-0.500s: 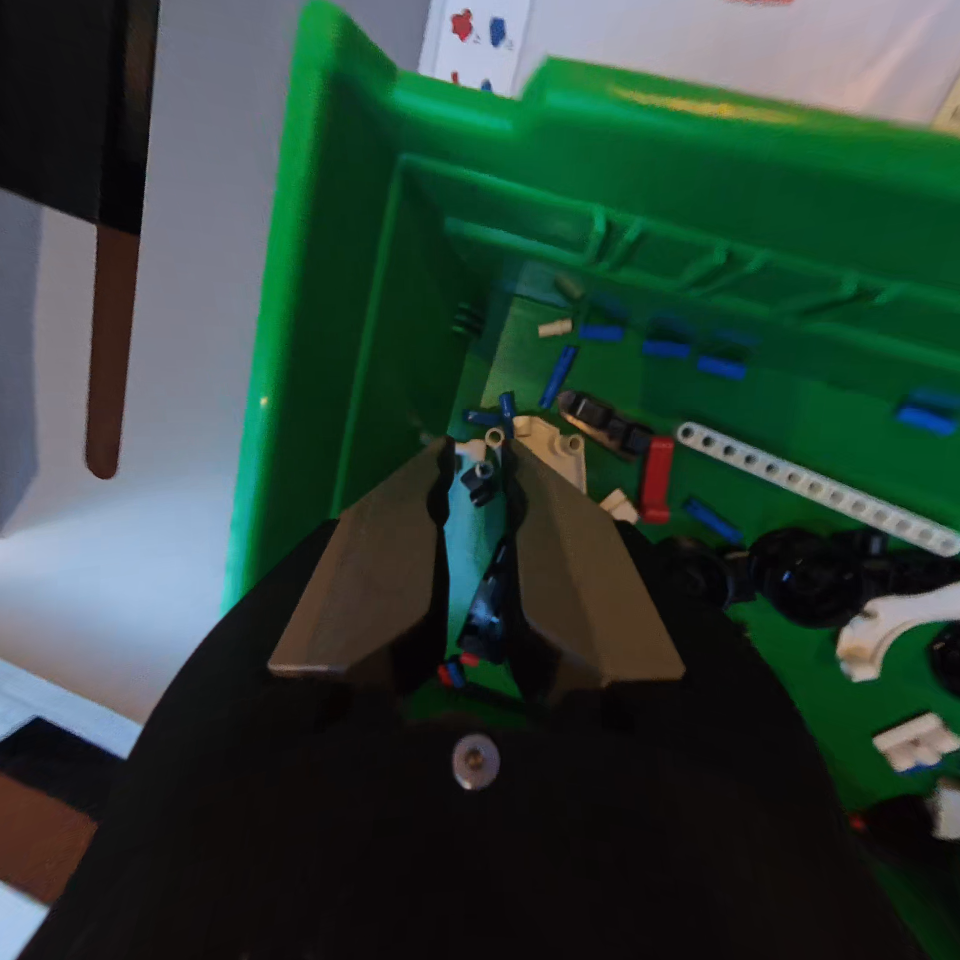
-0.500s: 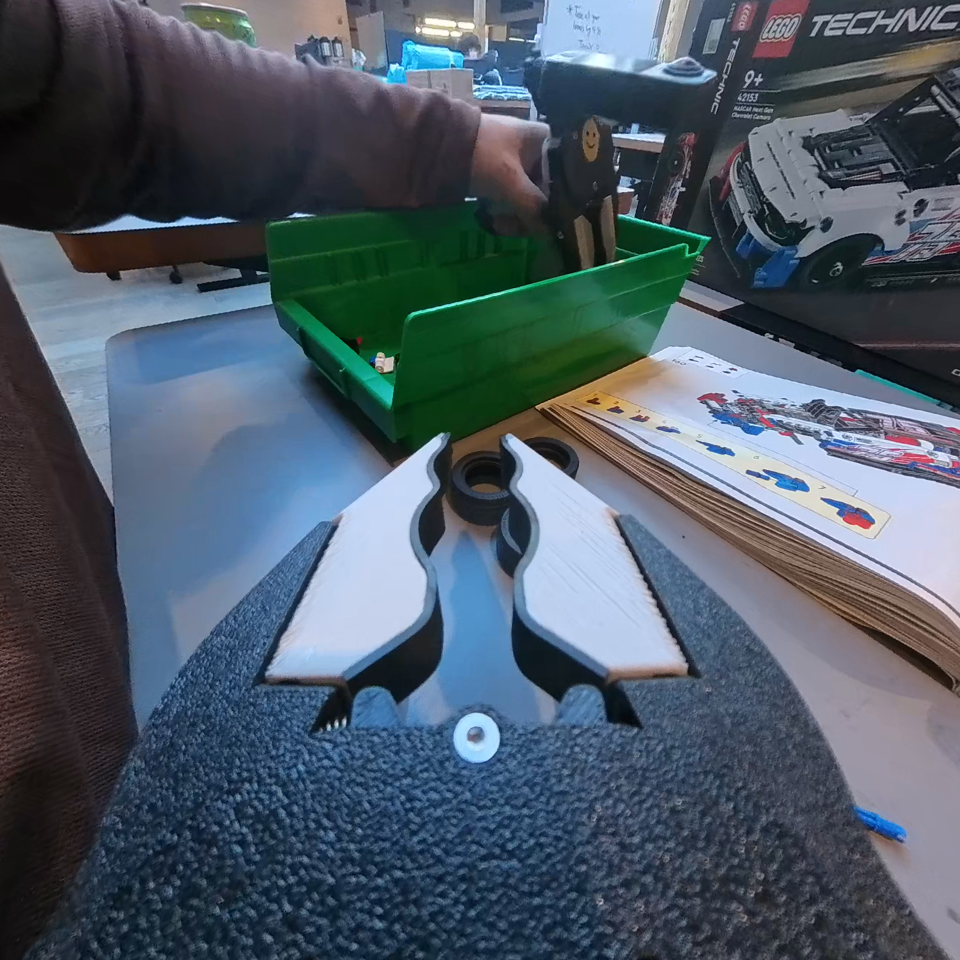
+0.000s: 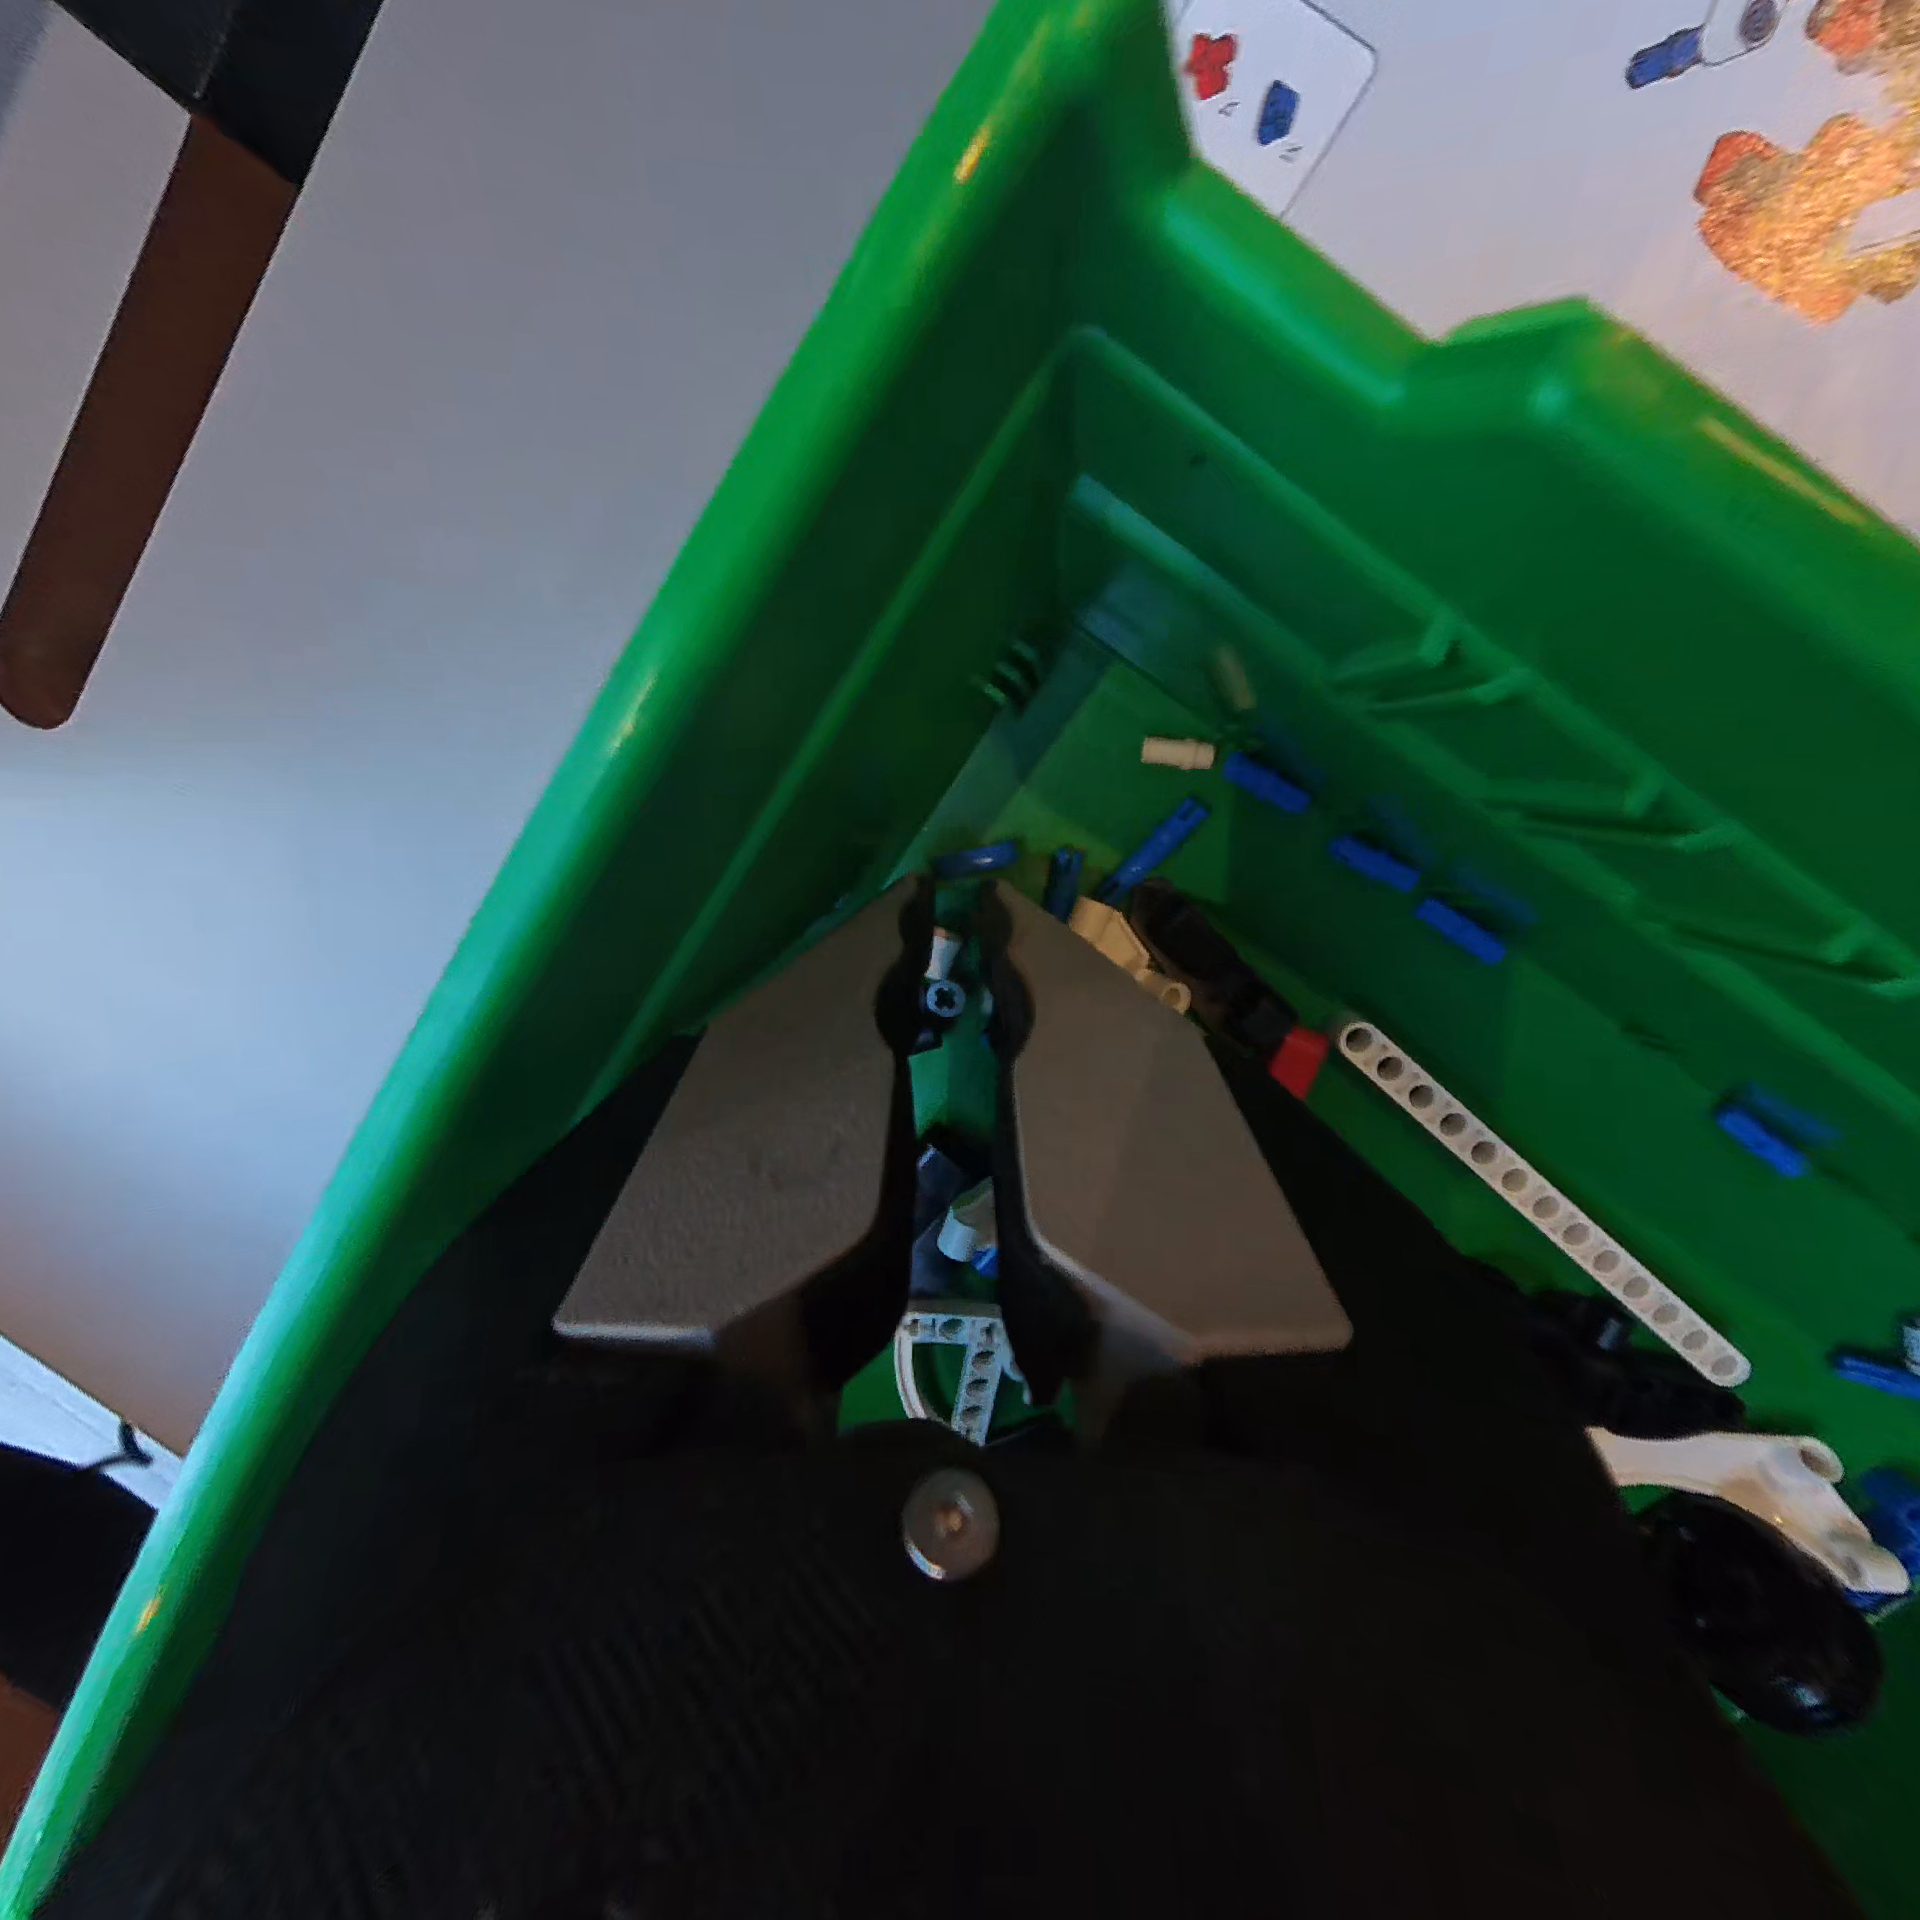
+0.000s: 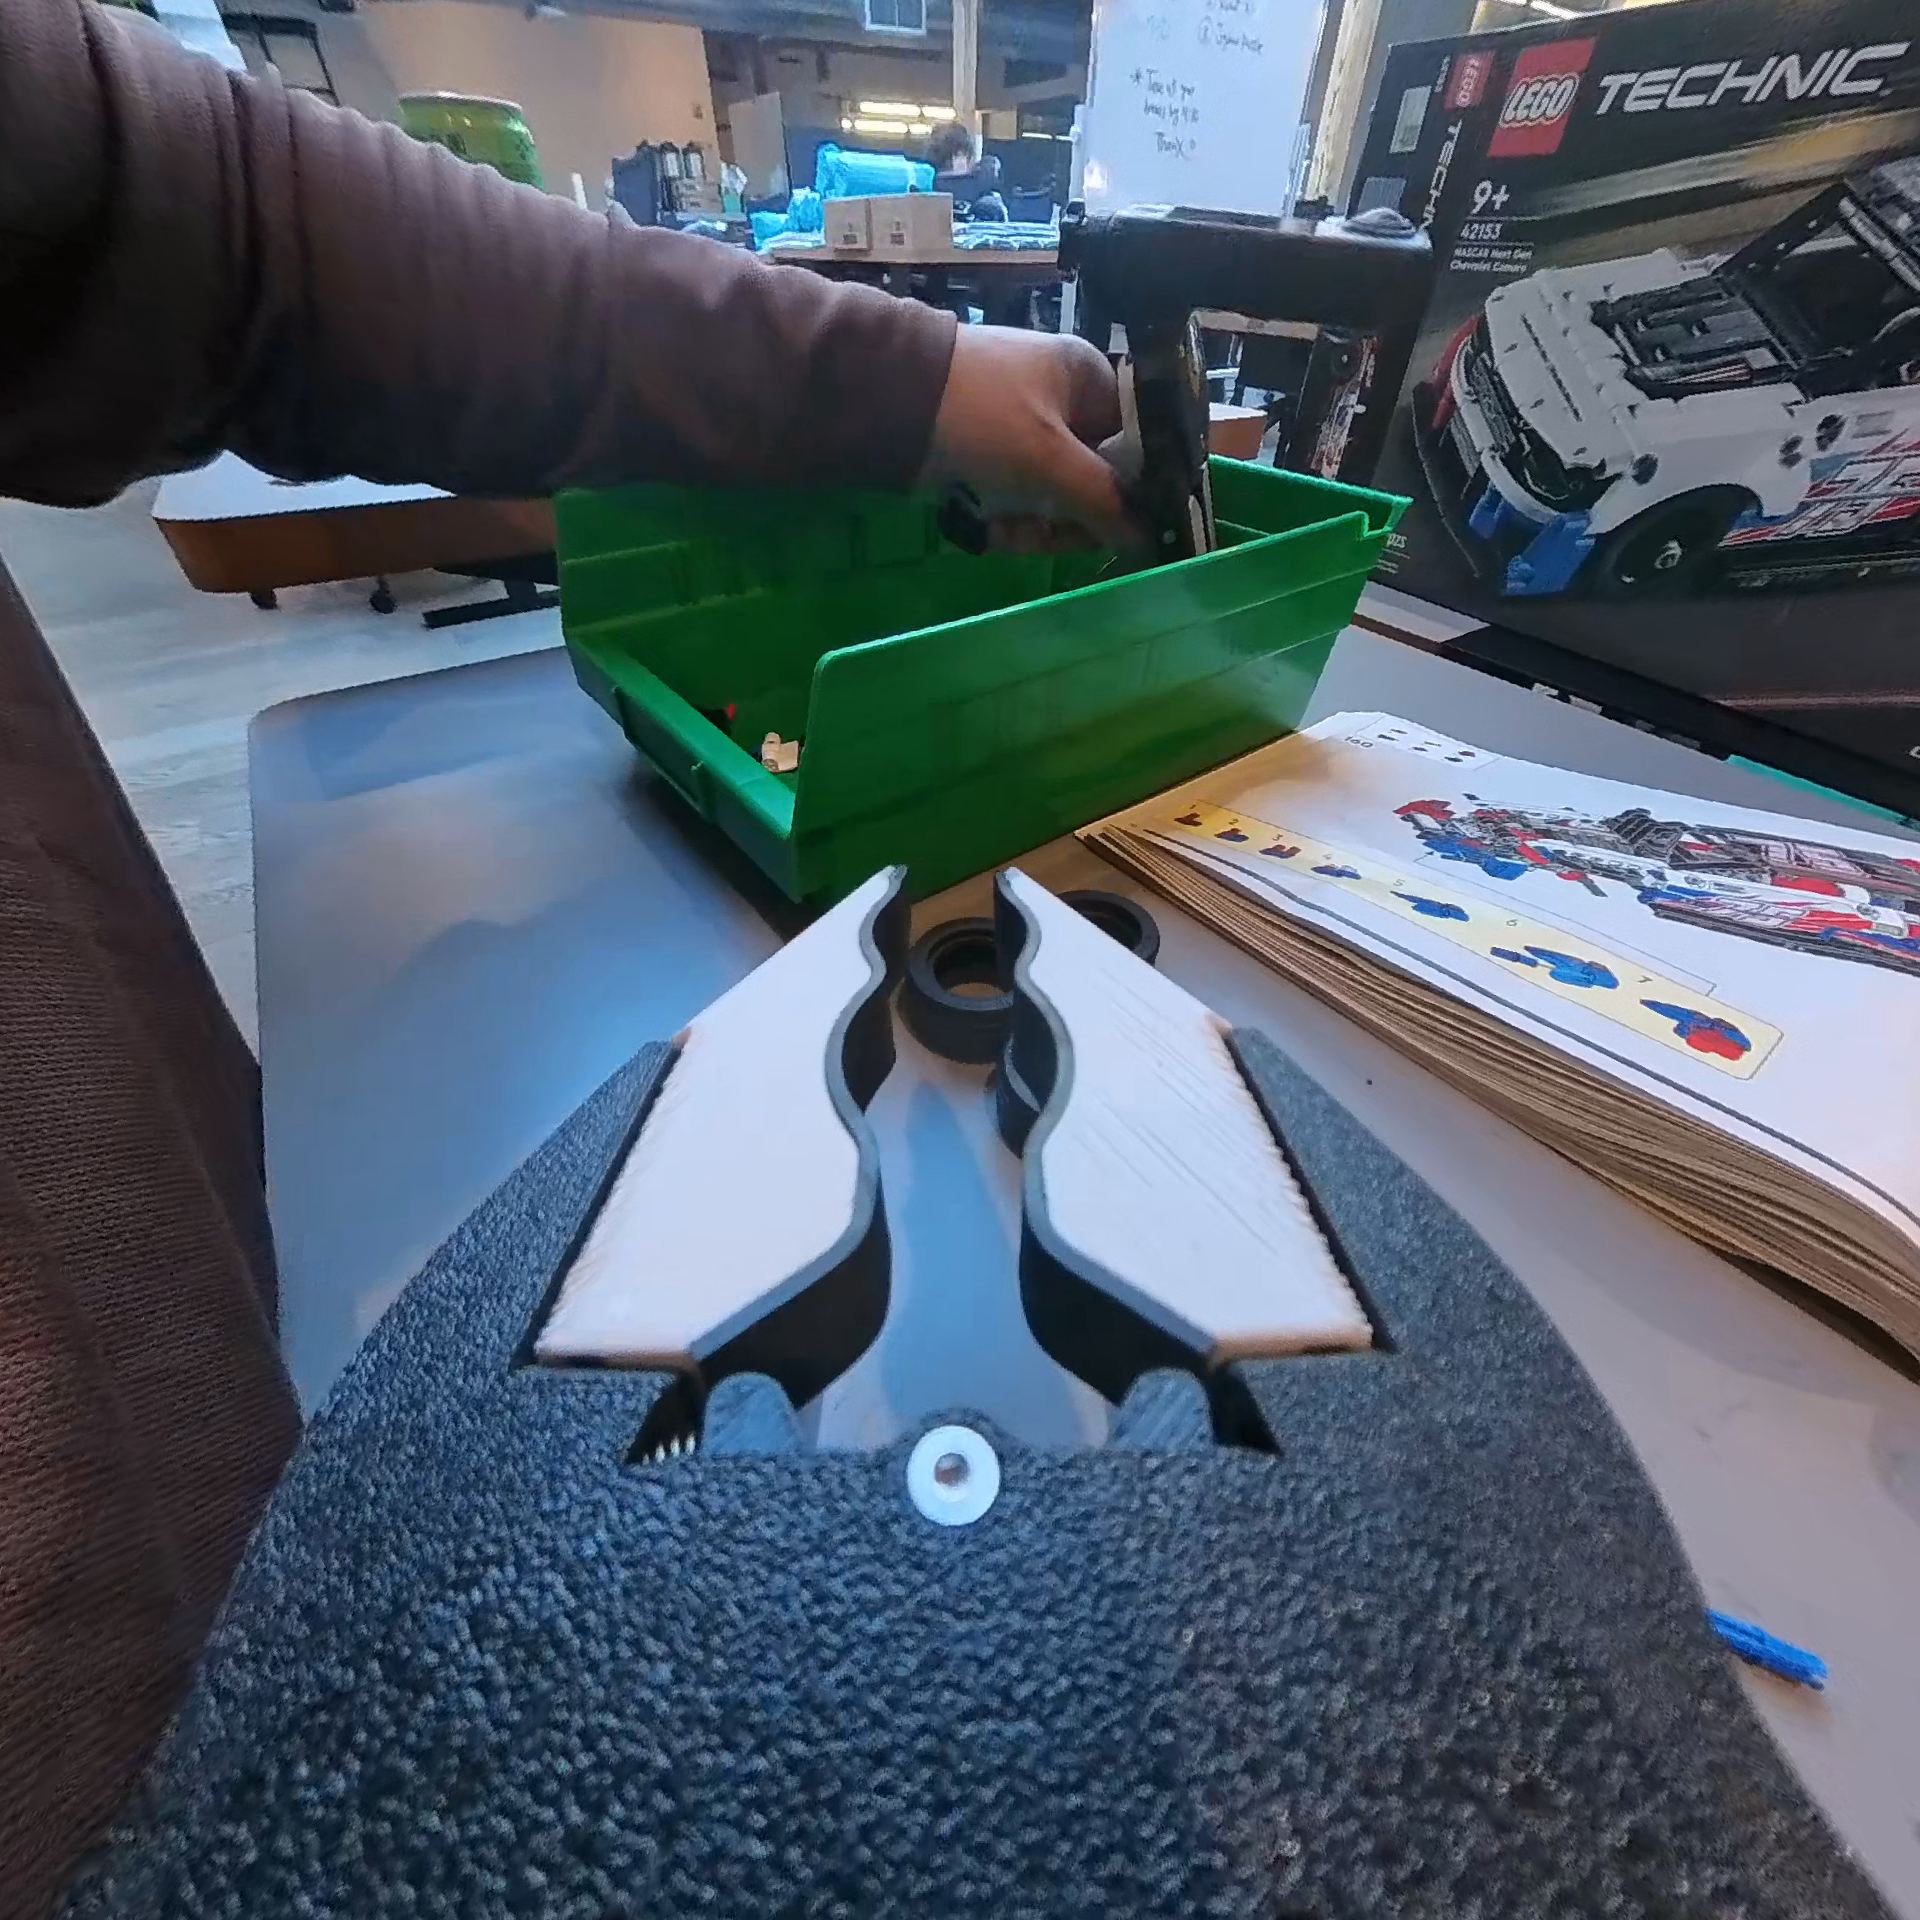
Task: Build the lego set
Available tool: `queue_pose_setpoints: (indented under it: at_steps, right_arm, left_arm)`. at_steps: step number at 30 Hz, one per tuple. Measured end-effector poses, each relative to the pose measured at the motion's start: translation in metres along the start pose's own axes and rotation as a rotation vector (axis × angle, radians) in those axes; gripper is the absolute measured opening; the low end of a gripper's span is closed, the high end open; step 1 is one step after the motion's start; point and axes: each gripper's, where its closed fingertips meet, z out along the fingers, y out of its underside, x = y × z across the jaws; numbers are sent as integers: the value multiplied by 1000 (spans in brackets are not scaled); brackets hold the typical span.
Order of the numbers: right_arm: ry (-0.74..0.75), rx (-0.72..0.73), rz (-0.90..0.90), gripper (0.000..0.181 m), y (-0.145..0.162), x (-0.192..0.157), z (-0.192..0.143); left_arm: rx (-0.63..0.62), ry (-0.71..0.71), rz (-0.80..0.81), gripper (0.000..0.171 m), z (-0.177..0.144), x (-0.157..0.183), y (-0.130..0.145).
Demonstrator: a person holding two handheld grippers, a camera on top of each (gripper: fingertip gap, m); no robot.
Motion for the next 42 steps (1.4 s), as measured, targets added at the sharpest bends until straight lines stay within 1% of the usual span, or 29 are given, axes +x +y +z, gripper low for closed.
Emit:
queue_pose_setpoints:
  at_steps: [3,6,12,19,22,25,29,32,35,38,42]
  right_arm:
    - [-3,3,-4,14,0,-1,0]
    - [-4,5,-9,14,-1,-2,0]
    - [-3,4,-14,13,-1,-2,0]
    - [-5,4,-12,13,0,-2,0]
    - [-5,6,-11,13,-1,-2,0]
    - [-6,8,-9,13,-1,-2,0]
    - [-9,6,-5,13,-1,-2,0]
    - [-11,4,-7,13,0,-2,0]
    - [-11,5,-14,13,-1,-3,0]
    - [-14,1,-28,12,0,-6,0]
    - [-39,4,-31,12,-1,-20,-5]
  left_arm:
    - [16,-25,117,15,-1,2,-1]
    - [35,-73,209,18,-2,4,-4]
    - [36,-56,158,12,1,5,-8]
    - [48,-34,285,12,1,8,-10]
    - [48,-22,352,12,0,10,-7]
    - [80,-59,423,12,-6,10,-4]
    - [161,-117,512,12,-28,17,-9]
    - [225,-194,569,11,-54,21,-13]
    - [296,-253,579,12,-84,30,-17]
    - [372,-279,587,12,-116,53,-22]
    - [497,-262,651,12,-158,114,-39]
